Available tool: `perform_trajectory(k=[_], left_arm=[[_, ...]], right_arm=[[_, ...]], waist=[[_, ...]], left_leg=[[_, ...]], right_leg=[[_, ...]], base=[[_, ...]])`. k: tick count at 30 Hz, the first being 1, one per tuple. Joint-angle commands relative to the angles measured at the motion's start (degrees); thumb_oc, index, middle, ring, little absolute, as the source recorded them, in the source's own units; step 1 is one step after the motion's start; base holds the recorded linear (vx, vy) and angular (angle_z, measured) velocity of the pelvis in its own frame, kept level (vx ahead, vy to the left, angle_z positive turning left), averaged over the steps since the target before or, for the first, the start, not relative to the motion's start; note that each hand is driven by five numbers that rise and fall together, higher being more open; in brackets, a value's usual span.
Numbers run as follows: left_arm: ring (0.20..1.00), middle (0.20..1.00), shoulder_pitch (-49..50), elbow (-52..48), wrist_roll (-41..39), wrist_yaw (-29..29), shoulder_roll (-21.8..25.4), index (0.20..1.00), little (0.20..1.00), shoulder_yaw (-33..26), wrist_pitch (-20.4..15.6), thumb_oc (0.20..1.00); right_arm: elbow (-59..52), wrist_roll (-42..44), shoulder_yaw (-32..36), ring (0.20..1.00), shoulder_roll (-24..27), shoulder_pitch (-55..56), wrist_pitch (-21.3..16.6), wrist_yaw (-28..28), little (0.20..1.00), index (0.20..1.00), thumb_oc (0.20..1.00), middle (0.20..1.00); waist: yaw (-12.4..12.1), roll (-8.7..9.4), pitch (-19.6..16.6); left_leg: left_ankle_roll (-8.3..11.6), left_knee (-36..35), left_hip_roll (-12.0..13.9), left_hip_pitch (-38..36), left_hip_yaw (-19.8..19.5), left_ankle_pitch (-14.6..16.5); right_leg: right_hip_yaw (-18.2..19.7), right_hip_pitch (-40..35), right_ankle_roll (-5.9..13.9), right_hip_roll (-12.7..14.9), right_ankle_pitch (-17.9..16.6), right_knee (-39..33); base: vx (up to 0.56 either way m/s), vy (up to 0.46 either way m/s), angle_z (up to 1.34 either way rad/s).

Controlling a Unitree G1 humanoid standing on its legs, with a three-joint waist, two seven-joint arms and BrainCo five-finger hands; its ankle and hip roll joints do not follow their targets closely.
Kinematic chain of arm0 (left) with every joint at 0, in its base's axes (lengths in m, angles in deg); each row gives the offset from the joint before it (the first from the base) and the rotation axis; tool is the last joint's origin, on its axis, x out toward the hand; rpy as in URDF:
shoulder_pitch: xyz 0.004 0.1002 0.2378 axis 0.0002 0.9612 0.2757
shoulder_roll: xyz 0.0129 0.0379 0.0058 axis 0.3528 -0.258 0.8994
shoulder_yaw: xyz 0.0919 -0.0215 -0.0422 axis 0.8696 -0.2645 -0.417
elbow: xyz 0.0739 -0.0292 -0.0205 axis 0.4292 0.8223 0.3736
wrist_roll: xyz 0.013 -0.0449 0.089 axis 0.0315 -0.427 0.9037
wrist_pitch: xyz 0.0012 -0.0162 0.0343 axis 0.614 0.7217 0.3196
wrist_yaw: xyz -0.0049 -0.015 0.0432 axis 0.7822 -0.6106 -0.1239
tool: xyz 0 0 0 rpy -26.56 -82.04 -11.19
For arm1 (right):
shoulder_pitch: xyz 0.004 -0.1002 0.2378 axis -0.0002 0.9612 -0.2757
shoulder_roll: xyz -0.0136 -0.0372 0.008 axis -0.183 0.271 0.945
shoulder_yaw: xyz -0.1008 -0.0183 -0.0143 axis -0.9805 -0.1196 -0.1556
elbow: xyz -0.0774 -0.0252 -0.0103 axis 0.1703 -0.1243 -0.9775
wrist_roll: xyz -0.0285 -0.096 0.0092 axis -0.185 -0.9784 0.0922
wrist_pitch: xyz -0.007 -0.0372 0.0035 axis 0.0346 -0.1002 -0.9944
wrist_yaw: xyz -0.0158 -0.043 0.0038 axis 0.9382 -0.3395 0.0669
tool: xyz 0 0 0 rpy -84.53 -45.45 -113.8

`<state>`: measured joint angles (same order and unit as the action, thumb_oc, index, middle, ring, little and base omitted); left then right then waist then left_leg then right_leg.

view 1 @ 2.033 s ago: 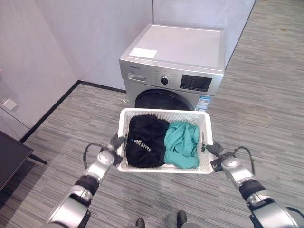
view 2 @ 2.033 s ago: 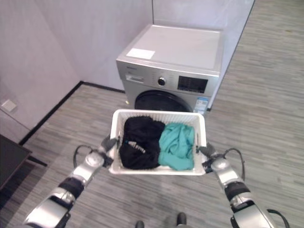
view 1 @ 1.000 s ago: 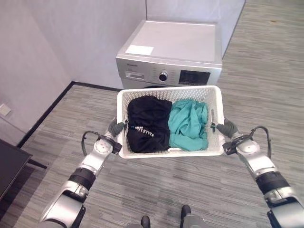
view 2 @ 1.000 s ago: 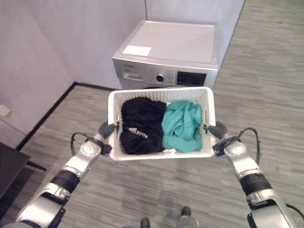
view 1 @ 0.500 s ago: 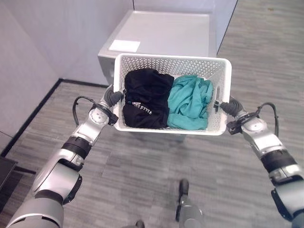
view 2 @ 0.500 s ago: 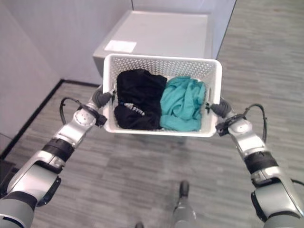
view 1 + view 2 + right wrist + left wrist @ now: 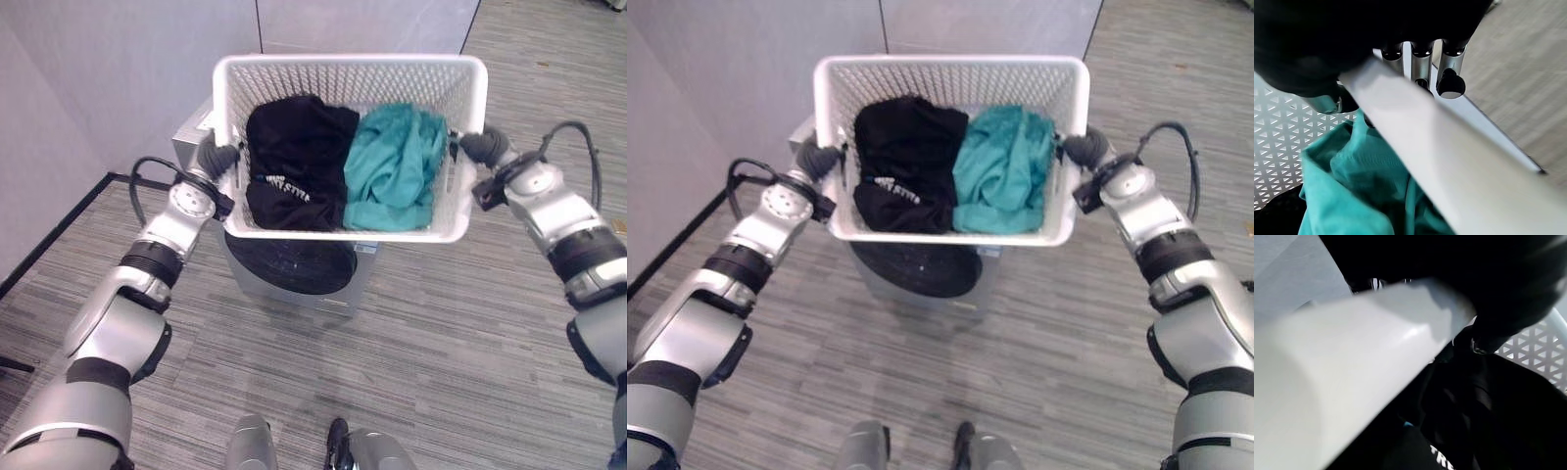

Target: Grab the laundry basket,head to the washer,open it,put in the laundry and shut it.

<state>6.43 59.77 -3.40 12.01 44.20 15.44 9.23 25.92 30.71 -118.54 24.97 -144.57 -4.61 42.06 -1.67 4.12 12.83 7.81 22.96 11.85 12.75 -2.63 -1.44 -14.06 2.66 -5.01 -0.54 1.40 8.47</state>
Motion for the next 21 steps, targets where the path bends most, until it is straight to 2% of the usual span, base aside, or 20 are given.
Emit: perform_trajectory(k=[1, 2, 3, 6, 7, 12, 14, 15, 17, 19, 20, 21], left_arm=[[0.2, 0.2, -6.4, -0.5, -0.9, -3.8, 4.4, 0.2, 0.2, -0.3, -3.4, 0.2], [0.2, 0.2, -6.4, -0.3, -0.8, -3.7, 4.5, 0.2, 0.2, 0.2, -3.3, 0.2], [0.2, 0.2, -7.0, 1.4, 0.1, -3.2, 3.8, 0.2, 0.2, 1.2, -3.1, 0.2], [0.2, 0.2, -7.0, 4.8, 0.9, -2.7, 2.2, 0.2, 0.2, 3.6, -3.2, 0.2], [0.2, 0.2, -7.3, 6.1, 1.2, -2.3, 0.6, 0.2, 0.2, 5.0, -3.1, 0.2], [0.2, 0.2, -9.4, 9.8, 1.0, -2.1, -1.7, 0.2, 0.2, 7.9, -3.2, 0.2], [0.2, 0.2, -12.2, 14.2, 0.9, -2.3, -2.7, 0.2, 0.2, 10.0, -3.3, 0.2], [0.2, 0.2, -14.7, 16.2, 0.9, -2.0, -3.4, 0.2, 0.2, 11.6, -3.2, 0.2], [0.2, 0.2, -15.2, 16.1, 0.9, -1.9, -3.4, 0.2, 0.2, 12.0, -3.2, 0.2], [0.2, 0.2, -16.5, 16.6, 1.4, -1.6, -4.0, 0.2, 0.2, 13.0, -2.8, 0.2], [0.2, 0.2, -17.7, 16.7, 1.7, -1.5, -4.7, 0.2, 0.2, 14.1, -2.4, 0.2], [0.2, 0.2, -17.8, 16.8, 1.7, -1.5, -4.7, 0.2, 0.2, 14.1, -2.5, 0.2]], right_arm=[[-2.3, 0.4, 3.7, 0.2, 5.0, -0.3, -4.1, -2.5, 0.2, 0.2, 0.2, 0.2], [-2.4, 0.4, 3.8, 0.2, 4.9, 0.1, -4.3, -2.6, 0.2, 0.2, 0.2, 0.2], [-1.3, -0.1, 3.9, 0.2, 5.5, 0.3, -3.9, -2.6, 0.2, 0.2, 0.2, 0.2], [2.5, -0.7, 3.2, 0.2, 4.0, 0.1, -3.4, -2.4, 0.2, 0.2, 0.2, 0.2], [7.6, -1.6, 1.5, 0.2, 2.1, -1.3, -2.4, -1.9, 0.2, 0.2, 0.2, 0.2], [15.8, -1.7, -1.1, 0.2, -1.3, -5.5, -1.5, -1.4, 0.2, 0.2, 0.2, 0.2], [21.2, -1.0, -2.0, 0.2, -3.6, -9.0, -1.3, -1.3, 0.2, 0.2, 0.2, 0.2], [25.2, -1.2, -2.6, 0.2, -4.5, -11.4, -1.0, -1.1, 0.2, 0.2, 0.2, 0.2], [25.7, -1.3, -2.4, 0.2, -4.5, -11.4, -0.9, -1.0, 0.2, 0.2, 0.2, 0.2], [27.1, -2.2, -2.5, 0.2, -4.0, -11.4, -0.1, -0.1, 0.2, 0.2, 0.2, 0.2], [28.1, -3.0, -2.9, 0.2, -4.0, -11.9, 0.4, 0.2, 0.2, 0.2, 0.2, 0.2], [28.1, -3.0, -2.9, 0.2, -4.0, -12.0, 0.4, 0.2, 0.2, 0.2, 0.2, 0.2]], waist=[[-2.9, -1.17, -4.8], [-3.5, -1.23, -4.6], [-3.1, -2.18, -5.5], [-3.6, -2.82, -7.4], [-4.4, -2.79, -7.9], [-5.2, -2.3, -8.5], [-5.5, -1.76, -8.4], [-6.2, -1.66, -8.7], [-6.3, -1.68, -8.9], [-6.1, -1.96, -9.4], [-5.1, -2.53, -8.2], [-5.3, -2.44, -8.2]], left_leg=[[-0.46, -10.8, 1.3, -8.0, -1.5, -2.4], [-0.03, -14.5, 2.1, -9.3, -2.5, -3.2], [0.15, -19.0, 3.7, -12.1, -2.3, -2.9], [0.51, -19.2, 1.5, -13.3, -4.1, -1.4], [0.32, -19.9, 0.3, -14.6, -3.3, -0.5], [-0.51, -20.1, -1.1, -15.7, -2.0, 0.9], [-1.18, -17.1, -2.8, -14.7, -1.6, 3.6], [-2.42, -14.0, -5.5, -13.4, -1.5, 6.3], [-2.92, -13.7, -6.3, -13.3, -1.4, 6.8], [-4.65, -14.1, -8.1, -13.9, -1.5, 7.4], [-6.49, -14.6, -9.0, -14.7, -1.6, 7.4], [-6.53, -14.5, -9.1, -14.6, -1.4, 7.4]], right_leg=[[4.5, -5.6, 10.82, 6.6, -0.3, -5.6], [5.0, -6.2, 11.02, 6.6, 0.3, -5.4], [5.3, -7.5, 11.47, 6.2, 1.2, -5.5], [5.5, -8.8, 12.14, 7.6, 0.8, -6.0], [5.7, -9.4, 12.53, 8.8, 0.4, -6.0], [6.5, -9.4, 13.38, 10.4, -0.2, -6.2], [6.7, -9.6, 14.23, 11.8, -0.5, -6.5], [6.9, -9.1, 15.65, 14.0, -1.3, -6.5], [7.0, -8.7, 16.06, 14.7, -1.5, -5.9], [8.0, -7.2, 16.2, 15.6, -1.6, 0.0], [9.8, -2.1, 15.87, 15.3, -5.7, 10.3], [10.1, -1.7, 15.93, 15.4, -5.6, 10.7]], base=[[0.2, 0.174, -0.53], [0.24, 0.199, -0.43], [0.2, 0.207, -0.29], [0.19, 0.195, -0.22], [0.15, 0.164, -0.27], [0.08, 0.134, -0.2], [0.11, 0.244, 0.05], [0.11, 0.266, 0.03], [0.07, 0.223, -0.03], [0.08, 0.337, 0.01], [0.04, 0.306, -0.01], [0.0, 0.267, -0.09]])
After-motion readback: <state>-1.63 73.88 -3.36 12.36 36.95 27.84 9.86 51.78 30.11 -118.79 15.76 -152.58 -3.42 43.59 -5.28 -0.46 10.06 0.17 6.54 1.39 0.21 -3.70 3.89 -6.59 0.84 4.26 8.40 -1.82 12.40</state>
